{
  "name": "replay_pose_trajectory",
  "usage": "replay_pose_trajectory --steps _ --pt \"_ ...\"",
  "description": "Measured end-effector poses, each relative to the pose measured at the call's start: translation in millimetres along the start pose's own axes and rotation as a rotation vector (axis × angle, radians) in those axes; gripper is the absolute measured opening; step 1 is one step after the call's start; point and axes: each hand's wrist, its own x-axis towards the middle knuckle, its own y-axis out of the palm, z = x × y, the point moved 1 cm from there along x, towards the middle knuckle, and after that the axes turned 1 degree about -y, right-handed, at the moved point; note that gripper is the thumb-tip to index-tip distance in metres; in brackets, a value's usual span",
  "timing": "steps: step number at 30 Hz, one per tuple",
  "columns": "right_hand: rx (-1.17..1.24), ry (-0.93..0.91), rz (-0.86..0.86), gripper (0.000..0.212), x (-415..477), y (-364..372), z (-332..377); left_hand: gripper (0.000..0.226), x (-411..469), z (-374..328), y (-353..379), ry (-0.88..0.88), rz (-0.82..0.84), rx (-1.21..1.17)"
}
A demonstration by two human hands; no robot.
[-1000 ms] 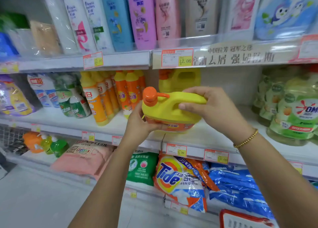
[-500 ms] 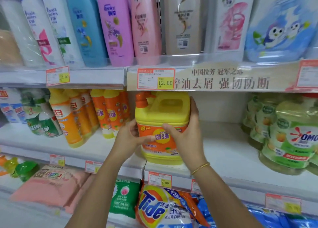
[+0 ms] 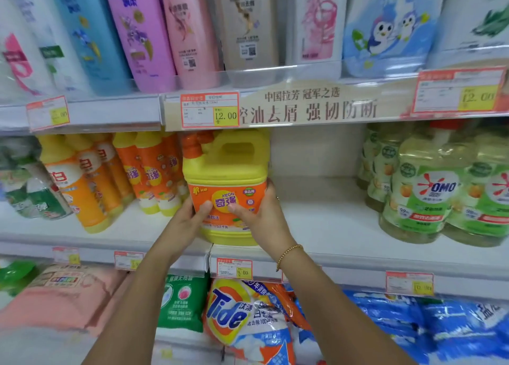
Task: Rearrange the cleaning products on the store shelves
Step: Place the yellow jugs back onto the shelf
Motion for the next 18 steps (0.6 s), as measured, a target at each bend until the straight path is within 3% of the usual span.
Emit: replay_pose_trajectory --steps 4,7,9,12,15,18 --pt "-0.091 0.061 0.076 0.082 -1 -10 6 0.028 -3 -9 0 -0.063 -0.016 0.175" --pt "-0.302 0.126 0.213 0.078 -20 -38 26 0.038 -18 -38 14 -0.283 0.018 0.777" --pt "-0.484 0.098 0.222 0.065 -42 -72 45 0.038 -37 -66 41 -0.242 -0.009 1.117" --pt "-0.600 0.042 0.169 0.017 -86 -138 72 0.032 -68 -106 113 0.156 0.002 0.918" --pt "-0.801 0.044 0.099 0.035 -137 -213 89 0.050 -87 -122 194 0.387 0.167 0.764" --pt "-0.979 0.134 0.065 0.029 -194 -297 93 0.048 -96 -115 273 0.462 0.455 0.759"
